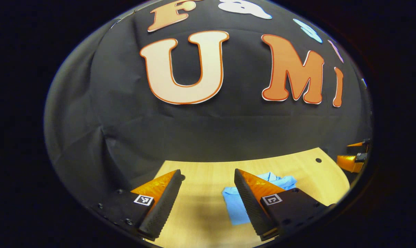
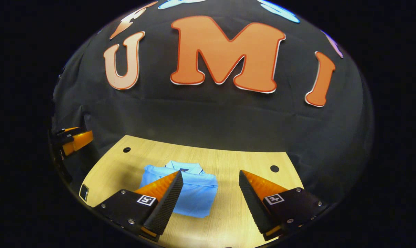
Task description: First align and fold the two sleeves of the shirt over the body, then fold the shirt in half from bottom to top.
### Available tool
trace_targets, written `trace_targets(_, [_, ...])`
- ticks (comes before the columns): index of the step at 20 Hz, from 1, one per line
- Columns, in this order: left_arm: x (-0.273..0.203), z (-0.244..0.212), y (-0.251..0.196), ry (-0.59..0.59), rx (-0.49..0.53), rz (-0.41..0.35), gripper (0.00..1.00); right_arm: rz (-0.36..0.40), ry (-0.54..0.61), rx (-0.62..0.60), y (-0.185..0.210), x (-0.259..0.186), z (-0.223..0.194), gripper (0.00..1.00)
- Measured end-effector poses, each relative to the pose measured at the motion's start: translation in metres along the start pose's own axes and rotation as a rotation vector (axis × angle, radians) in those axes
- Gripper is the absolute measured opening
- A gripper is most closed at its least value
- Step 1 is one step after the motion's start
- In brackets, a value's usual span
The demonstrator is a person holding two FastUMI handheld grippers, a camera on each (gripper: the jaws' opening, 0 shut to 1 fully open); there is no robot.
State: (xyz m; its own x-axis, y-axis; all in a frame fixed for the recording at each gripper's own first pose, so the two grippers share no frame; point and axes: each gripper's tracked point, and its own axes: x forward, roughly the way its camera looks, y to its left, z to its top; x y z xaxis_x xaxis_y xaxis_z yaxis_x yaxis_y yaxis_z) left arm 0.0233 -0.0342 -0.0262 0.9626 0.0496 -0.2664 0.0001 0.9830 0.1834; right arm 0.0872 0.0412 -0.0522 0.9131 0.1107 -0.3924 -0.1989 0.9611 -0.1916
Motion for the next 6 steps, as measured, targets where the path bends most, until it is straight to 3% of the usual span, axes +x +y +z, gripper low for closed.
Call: trace_targets(6, [-0.077, -0.009, 0.006, -0.110, -0.063, 0.044, 0.98, -0.002, -0.127, 0.063, -0.006, -0.067, -0.016, 0.98])
